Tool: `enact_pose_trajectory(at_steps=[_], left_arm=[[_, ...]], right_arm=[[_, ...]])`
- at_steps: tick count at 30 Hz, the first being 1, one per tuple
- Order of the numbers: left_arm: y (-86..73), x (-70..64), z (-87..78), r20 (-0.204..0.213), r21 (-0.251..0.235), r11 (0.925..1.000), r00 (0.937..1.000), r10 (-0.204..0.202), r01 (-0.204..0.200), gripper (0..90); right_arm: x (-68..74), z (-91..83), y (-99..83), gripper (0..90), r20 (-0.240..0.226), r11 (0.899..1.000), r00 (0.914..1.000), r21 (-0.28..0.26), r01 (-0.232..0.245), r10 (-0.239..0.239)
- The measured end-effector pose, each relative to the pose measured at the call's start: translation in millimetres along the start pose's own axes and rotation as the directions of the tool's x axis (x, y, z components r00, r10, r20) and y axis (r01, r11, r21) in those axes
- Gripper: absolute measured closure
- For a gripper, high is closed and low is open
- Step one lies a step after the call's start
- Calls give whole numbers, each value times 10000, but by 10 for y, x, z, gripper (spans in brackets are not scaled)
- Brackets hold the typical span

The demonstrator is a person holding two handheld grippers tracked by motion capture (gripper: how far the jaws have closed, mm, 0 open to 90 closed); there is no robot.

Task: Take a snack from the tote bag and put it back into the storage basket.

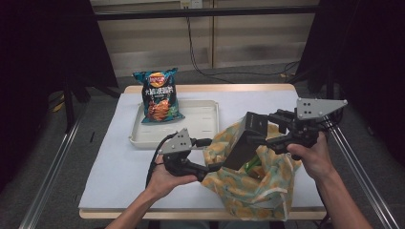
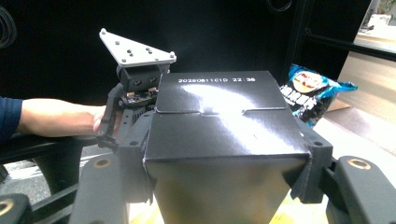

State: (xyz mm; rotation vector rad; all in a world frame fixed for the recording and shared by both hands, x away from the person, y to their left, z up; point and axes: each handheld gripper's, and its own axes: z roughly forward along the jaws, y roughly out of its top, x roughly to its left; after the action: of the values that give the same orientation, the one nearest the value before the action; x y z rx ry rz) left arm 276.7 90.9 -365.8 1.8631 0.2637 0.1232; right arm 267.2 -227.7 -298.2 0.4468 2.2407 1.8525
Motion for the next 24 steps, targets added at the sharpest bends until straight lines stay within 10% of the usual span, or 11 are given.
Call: enact_pose_trajectory(at_steps=[8,24], left_arm=[[220,73,-106,160,-544,9984,9997,172,-163,217],[343,153,-52,997,-70,9983,9933,582,-578,203]], right_arm=[[8,106,207,374,-337,9993,9989,156,341,-336],[33,481,275,374,-1283,9965,9906,624,550,-466]])
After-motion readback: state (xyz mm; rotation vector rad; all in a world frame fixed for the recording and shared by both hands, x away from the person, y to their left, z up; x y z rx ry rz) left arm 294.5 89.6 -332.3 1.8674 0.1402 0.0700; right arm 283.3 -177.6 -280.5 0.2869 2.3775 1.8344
